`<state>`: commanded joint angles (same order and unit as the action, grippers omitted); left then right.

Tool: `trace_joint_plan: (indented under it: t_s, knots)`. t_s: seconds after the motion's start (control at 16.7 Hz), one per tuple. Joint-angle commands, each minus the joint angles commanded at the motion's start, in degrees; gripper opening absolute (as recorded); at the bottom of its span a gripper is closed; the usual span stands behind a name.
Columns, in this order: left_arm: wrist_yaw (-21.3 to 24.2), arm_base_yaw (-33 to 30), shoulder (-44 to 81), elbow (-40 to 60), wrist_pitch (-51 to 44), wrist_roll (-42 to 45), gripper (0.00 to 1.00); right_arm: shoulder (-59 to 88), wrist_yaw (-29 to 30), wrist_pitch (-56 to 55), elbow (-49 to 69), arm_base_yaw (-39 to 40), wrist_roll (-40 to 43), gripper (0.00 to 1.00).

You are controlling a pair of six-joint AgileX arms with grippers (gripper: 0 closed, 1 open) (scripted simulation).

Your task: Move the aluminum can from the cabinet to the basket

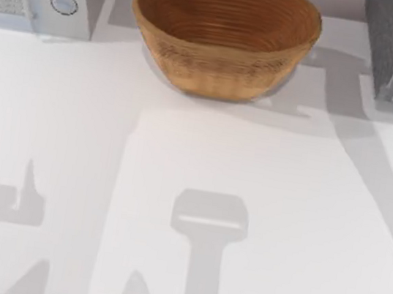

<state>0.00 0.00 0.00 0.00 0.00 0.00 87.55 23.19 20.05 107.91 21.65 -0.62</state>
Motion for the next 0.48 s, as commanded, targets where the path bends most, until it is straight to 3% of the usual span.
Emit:
trace_joint_plan:
  t_s: [0.48]
  knots:
    - [0.0, 0.0, 0.0, 0.0, 0.0, 0.0, 1.00, 8.3, -2.3, 0.8, 9.1, -2.5, 0.0, 1.00]
